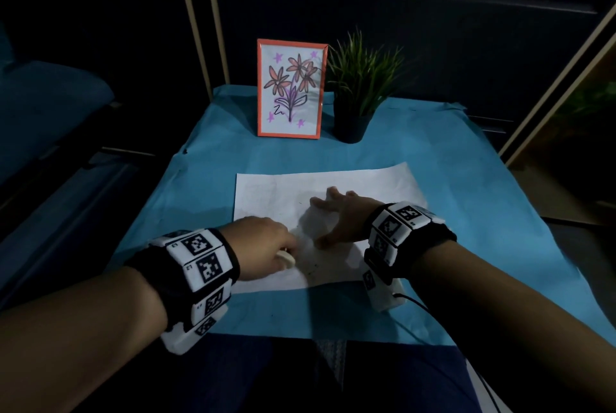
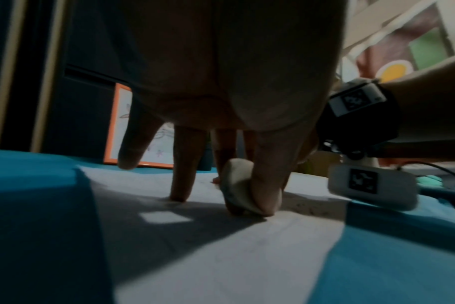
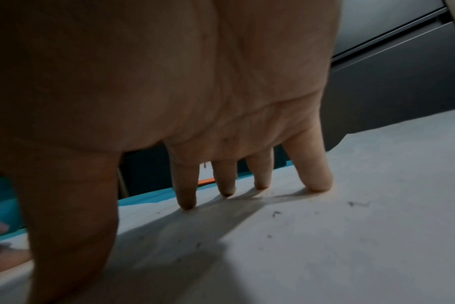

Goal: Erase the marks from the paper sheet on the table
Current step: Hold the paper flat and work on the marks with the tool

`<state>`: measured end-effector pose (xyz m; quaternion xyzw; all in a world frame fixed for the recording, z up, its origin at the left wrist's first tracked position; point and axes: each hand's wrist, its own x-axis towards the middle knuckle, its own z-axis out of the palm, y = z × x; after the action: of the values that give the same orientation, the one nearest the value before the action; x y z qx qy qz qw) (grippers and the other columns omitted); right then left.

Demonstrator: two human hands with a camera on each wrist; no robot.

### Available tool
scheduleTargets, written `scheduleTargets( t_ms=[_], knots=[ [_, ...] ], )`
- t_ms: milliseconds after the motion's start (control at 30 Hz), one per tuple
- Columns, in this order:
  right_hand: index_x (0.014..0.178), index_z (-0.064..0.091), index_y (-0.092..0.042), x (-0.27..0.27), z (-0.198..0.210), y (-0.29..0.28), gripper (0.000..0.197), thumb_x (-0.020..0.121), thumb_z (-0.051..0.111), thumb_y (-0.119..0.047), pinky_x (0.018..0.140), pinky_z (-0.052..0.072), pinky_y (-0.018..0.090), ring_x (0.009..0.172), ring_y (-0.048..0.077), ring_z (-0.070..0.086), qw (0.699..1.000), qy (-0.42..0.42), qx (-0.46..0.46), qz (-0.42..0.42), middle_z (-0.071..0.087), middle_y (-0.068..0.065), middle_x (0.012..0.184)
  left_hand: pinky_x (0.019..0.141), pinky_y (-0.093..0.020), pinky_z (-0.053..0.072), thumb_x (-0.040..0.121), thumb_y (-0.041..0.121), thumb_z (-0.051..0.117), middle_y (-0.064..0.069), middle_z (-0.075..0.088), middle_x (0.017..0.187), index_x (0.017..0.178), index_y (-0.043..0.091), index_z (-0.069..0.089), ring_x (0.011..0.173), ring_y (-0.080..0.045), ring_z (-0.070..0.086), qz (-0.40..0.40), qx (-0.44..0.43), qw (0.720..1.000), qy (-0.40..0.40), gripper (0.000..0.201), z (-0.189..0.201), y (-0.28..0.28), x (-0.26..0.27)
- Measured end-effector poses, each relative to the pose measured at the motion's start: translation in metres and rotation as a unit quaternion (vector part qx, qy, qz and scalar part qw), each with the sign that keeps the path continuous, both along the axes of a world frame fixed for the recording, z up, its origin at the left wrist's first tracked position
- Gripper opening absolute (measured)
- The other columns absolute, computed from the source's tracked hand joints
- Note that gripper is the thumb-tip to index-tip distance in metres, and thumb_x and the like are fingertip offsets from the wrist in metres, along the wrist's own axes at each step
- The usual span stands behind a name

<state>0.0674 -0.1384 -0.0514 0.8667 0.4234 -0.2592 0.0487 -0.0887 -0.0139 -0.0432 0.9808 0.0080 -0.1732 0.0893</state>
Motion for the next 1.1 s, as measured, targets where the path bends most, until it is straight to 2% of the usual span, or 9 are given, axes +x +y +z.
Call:
scheduleTargets(
  t_ms=[133,267,367,467,600,667,733,867,1100],
  knots=[
    [0.143,0.035,-0.035,-0.001,0.002,-0.006,0.083,0.071,0.074,-0.053,0.11,0.032,0.038,0.134,0.021,0.035,0.996,0.013,0.081,-0.021,0.031,-0.004,0.148,0.081,-0.028,0.044,0.094,0.035,0.056,0.007,0.064,0.105,0.107,0.026,0.066,0.099,-0.016,0.057,0.076,-0.043,0.995,-0.048,0.019,0.004,0.009,0.001],
    [0.126,0.055,-0.031,-0.017,0.01,-0.016,0.051,0.078,0.072,-0.039,0.105,0.037,0.04,0.121,0.021,0.047,0.984,-0.042,0.173,0.025,0.047,0.002,0.132,0.076,-0.026,0.043,0.092,0.033,0.061,0.007,0.065,0.103,0.108,0.026,0.065,0.09,-0.012,0.059,0.131,-0.089,0.983,-0.094,0.018,0.011,0.015,0.002],
    [0.112,0.065,-0.021,-0.037,0.015,-0.015,0.035,0.079,0.074,-0.032,0.089,0.048,0.032,0.096,0.018,0.06,0.957,0.059,0.283,-0.002,0.063,0.003,0.111,0.062,-0.021,0.041,0.088,0.027,0.067,0.008,0.064,0.092,0.098,0.027,0.056,0.069,-0.004,0.056,0.178,-0.176,0.958,-0.14,0.015,0.012,0.015,0.0],
    [0.099,0.07,-0.012,-0.051,0.01,-0.009,0.021,0.079,0.074,-0.018,0.08,0.051,0.027,0.08,0.018,0.063,0.94,0.111,0.321,-0.016,0.07,0.006,0.094,0.062,-0.025,0.042,0.085,0.015,0.068,0.008,0.061,0.085,0.089,0.028,0.045,0.061,-0.008,0.052,0.178,-0.23,0.946,-0.14,0.027,0.006,0.01,-0.001],
    [0.099,0.07,-0.013,-0.054,0.006,-0.007,0.016,0.084,0.066,-0.017,0.076,0.045,0.022,0.077,0.013,0.056,0.955,0.079,0.286,0.0,0.068,0.003,0.091,0.081,-0.029,0.047,0.085,0.033,0.069,0.005,0.055,0.116,0.114,0.026,0.043,0.091,-0.011,0.056,0.165,-0.134,0.974,-0.079,0.039,0.005,0.013,-0.007],
    [0.108,0.068,-0.019,-0.051,0.006,-0.008,0.022,0.086,0.063,-0.021,0.078,0.044,0.022,0.08,0.012,0.054,0.964,0.066,0.258,-0.011,0.063,-0.002,0.09,0.097,-0.035,0.043,0.079,0.058,0.066,0.006,0.041,0.135,0.132,0.028,0.038,0.12,-0.016,0.046,0.146,-0.018,0.989,-0.019,0.067,0.003,0.021,-0.011],
    [0.114,0.066,-0.022,-0.048,0.006,-0.01,0.026,0.088,0.061,-0.023,0.081,0.044,0.022,0.085,0.014,0.056,0.969,0.065,0.237,-0.018,0.063,-0.003,0.095,0.106,-0.041,0.037,0.071,0.074,0.062,0.007,0.029,0.145,0.144,0.03,0.028,0.133,-0.017,0.033,0.138,0.04,0.989,0.028,0.092,0.0,0.026,-0.014],
    [0.112,0.068,-0.019,-0.048,0.011,-0.004,0.024,0.09,0.058,-0.021,0.084,0.042,0.022,0.1,0.017,0.058,0.977,0.047,0.207,0.019,0.065,0.002,0.112,0.11,-0.044,0.03,0.065,0.081,0.061,0.009,0.02,0.15,0.147,0.034,0.019,0.136,-0.017,0.026,0.136,0.048,0.989,0.045,0.104,-0.006,0.027,-0.015],
    [0.114,0.069,-0.019,-0.054,0.015,0.001,0.026,0.091,0.057,-0.024,0.081,0.035,0.019,0.106,0.022,0.054,0.986,0.031,0.124,0.109,0.058,0.005,0.115,0.114,-0.048,0.018,0.058,0.085,0.06,0.008,0.021,0.15,0.151,0.033,0.013,0.137,-0.018,0.025,0.131,0.072,0.987,0.055,0.117,-0.008,0.03,-0.01]
  ],
)
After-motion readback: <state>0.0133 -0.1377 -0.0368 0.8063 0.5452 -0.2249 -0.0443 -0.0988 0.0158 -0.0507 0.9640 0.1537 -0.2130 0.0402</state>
